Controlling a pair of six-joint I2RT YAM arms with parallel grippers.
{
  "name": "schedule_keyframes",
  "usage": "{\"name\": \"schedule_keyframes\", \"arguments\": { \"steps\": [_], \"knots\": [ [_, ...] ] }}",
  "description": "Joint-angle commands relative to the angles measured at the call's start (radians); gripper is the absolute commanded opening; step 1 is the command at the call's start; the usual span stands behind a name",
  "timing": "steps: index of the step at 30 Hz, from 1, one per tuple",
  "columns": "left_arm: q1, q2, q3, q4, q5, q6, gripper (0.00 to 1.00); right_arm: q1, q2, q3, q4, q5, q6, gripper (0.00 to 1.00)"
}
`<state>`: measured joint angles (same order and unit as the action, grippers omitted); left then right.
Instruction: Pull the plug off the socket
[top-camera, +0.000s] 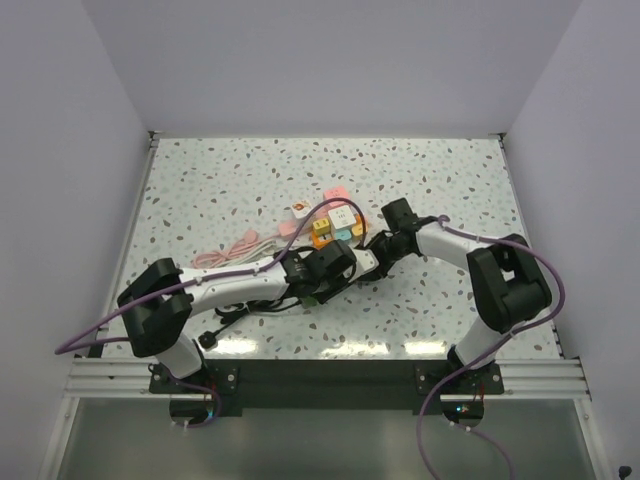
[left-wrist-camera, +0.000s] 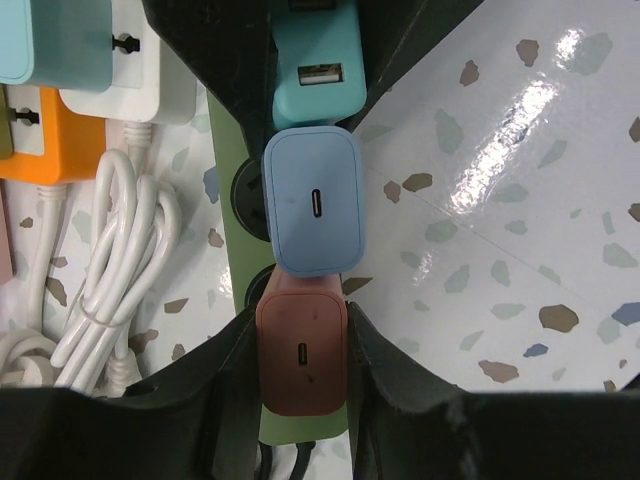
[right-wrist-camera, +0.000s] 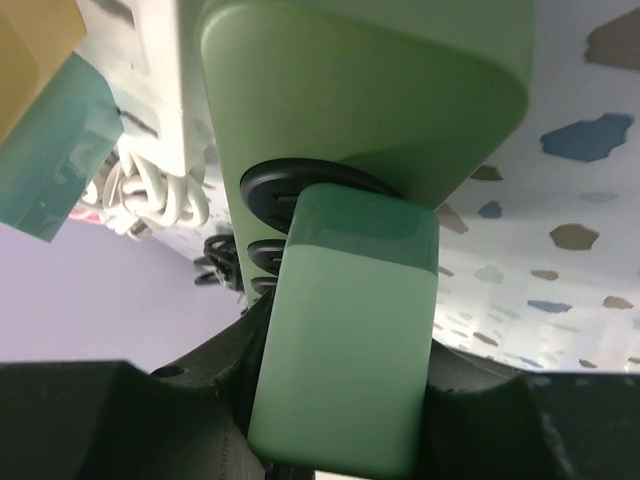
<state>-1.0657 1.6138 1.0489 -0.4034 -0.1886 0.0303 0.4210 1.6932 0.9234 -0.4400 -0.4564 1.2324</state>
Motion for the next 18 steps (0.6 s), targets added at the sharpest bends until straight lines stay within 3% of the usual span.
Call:
{"name": "schedule_keyframes", "arguments": {
  "steps": [1,6,10,13,18],
  "knots": [
    [-0.014,-0.167,0.186,0.034,0.113,0.000,0.00,0.005,0.111,-0.038,-0.062,0.249,-0.119,0.00],
    [-0.016,-0.190,0.214,-0.060,0.232,-0.023,0.00,0.006,0.131,-0.031,-0.068,0.262,-0.122,0.00],
    [-0.017,-0.174,0.145,-0.052,0.192,-0.090,0.00,0.010,0.149,-0.006,-0.080,0.277,-0.129,0.00],
    [-0.053,-0.134,0.154,-0.055,0.051,-0.148,0.00,0.015,0.158,0.012,-0.098,0.286,-0.142,0.00],
    [-0.086,-0.057,0.108,0.040,-0.012,-0.147,0.00,0.021,0.149,0.005,-0.077,0.260,-0.149,0.00]
  ]
}}
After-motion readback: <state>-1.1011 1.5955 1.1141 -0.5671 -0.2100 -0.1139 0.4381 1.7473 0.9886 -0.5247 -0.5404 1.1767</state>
